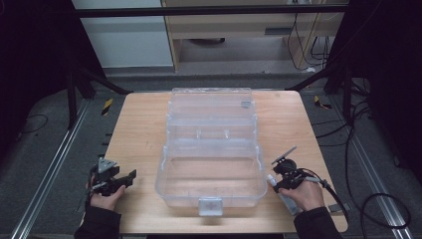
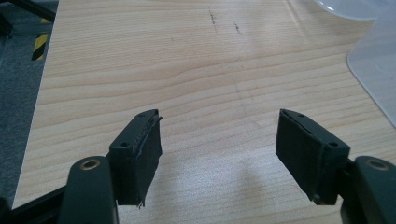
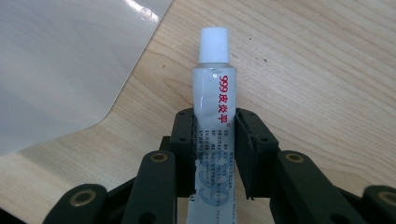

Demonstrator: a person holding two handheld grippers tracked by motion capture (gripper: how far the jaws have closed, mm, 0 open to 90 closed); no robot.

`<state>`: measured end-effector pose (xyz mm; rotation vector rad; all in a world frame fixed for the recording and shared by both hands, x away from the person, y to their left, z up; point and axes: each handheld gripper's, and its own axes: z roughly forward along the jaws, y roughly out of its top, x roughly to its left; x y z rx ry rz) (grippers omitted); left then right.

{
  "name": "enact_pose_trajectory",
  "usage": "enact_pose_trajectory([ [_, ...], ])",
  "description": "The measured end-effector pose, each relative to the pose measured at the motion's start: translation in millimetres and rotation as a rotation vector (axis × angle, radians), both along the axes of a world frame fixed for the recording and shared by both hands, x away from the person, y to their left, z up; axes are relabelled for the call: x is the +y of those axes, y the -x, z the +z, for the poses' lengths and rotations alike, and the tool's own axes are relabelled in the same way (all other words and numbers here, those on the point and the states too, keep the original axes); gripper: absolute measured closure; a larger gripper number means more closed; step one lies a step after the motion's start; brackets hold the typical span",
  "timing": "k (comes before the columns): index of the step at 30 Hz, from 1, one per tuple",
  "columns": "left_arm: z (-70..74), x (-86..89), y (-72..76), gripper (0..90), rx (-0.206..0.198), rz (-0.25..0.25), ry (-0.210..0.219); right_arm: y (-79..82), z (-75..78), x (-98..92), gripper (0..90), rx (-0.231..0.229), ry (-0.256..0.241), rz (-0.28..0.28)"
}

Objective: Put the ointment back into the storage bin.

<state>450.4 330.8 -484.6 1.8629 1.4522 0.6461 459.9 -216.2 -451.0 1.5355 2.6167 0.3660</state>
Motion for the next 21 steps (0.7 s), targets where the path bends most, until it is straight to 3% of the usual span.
enact_pose_trajectory([
  [4, -0.2, -0.4, -0.2, 30.8, 0.001, -0.002, -0.002, 1.2, 7.9, -6.6, 69.7, -0.012, -0.026, -0.007],
  [10, -0.2, -0.6, -0.2, 30.9, 0.002, -0.005, -0.002, 3.3, 30.6, -14.1, 69.6, -0.082, -0.063, -0.012],
  [12, -0.6, -0.5, -0.5, 30.9, 0.005, -0.006, 0.001, 3.4, 41.0, -17.3, 69.7, -0.124, -0.086, -0.016],
  [21, -0.9, -1.2, -0.3, 30.9, 0.008, -0.011, 0.001, 7.3, 66.3, -23.6, 69.7, -0.204, -0.144, -0.003],
])
